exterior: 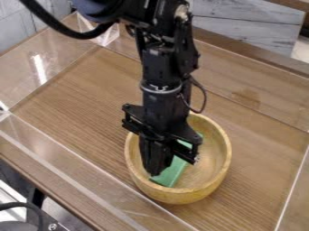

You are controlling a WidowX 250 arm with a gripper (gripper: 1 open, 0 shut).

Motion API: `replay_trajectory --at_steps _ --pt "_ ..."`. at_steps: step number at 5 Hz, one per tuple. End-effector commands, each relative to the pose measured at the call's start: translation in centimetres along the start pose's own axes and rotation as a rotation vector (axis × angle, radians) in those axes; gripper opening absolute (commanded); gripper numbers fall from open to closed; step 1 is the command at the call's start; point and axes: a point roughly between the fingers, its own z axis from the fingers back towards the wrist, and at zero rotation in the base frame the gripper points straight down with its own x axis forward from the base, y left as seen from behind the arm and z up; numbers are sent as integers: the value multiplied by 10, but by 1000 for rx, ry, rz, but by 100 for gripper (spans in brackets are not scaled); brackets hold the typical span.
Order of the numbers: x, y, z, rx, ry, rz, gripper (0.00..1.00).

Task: Remove the green block from inside the brown bowl and put it on the table

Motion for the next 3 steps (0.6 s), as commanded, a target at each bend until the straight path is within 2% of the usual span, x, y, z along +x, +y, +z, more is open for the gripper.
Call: replay_trajectory --at_steps 1,3 --pt "9 0 18 -11 -66 1 0" --pt "10 1 23 -34 -62 10 0"
